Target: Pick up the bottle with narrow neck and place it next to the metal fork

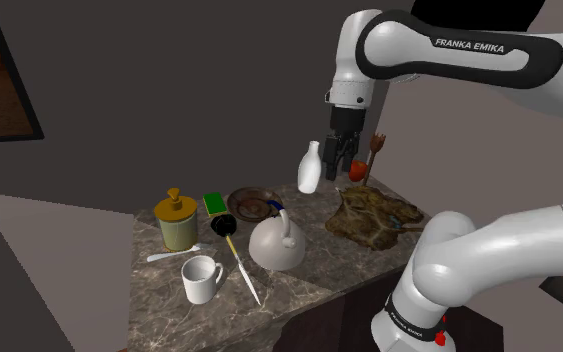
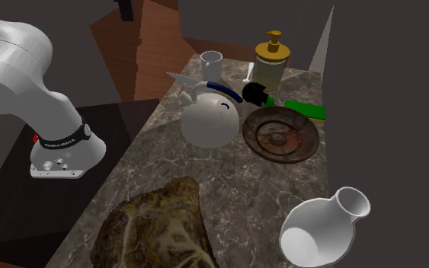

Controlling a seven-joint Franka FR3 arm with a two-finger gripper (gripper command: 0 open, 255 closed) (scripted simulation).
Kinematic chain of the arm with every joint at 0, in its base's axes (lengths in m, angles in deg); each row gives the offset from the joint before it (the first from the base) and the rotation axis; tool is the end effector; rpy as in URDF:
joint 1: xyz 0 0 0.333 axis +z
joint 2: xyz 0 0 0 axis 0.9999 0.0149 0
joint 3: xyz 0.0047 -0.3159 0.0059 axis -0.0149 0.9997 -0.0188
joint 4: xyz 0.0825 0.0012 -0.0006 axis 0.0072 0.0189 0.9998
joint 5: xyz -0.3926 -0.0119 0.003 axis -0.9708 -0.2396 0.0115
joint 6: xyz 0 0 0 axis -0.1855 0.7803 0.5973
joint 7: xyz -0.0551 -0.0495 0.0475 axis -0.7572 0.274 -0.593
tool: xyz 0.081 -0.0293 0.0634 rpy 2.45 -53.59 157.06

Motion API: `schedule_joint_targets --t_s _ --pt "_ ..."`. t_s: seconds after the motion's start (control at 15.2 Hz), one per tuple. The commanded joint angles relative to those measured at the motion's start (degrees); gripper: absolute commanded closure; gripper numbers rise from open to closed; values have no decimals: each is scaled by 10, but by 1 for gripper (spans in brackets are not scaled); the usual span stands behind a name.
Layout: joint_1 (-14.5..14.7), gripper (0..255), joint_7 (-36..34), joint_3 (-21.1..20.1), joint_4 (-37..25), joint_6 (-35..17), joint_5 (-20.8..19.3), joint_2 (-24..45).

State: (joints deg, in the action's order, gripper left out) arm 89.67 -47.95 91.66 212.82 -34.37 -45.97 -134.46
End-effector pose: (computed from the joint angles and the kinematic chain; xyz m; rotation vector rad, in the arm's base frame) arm 0.2903 0.0019 0.5772 -2.9950 -0.0335 0.1900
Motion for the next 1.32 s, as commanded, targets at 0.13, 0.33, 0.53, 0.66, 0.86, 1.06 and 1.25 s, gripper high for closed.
schedule_joint_targets --t_s 0.13,0.33,0.53,0.66,0.86,1.06,1.25 --pt "-8 0 19 17 -4 -22 -17 25" --pt "-18 0 47 41 -15 -54 -39 66" --pt "-27 0 73 66 -32 -85 -56 110" --pt "-32 0 91 82 -47 -105 -66 141" --pt "-39 0 116 105 -73 -132 -76 191" --pt "-46 0 143 128 -105 -157 -81 243" --pt "-52 0 169 149 -143 -177 -80 297"
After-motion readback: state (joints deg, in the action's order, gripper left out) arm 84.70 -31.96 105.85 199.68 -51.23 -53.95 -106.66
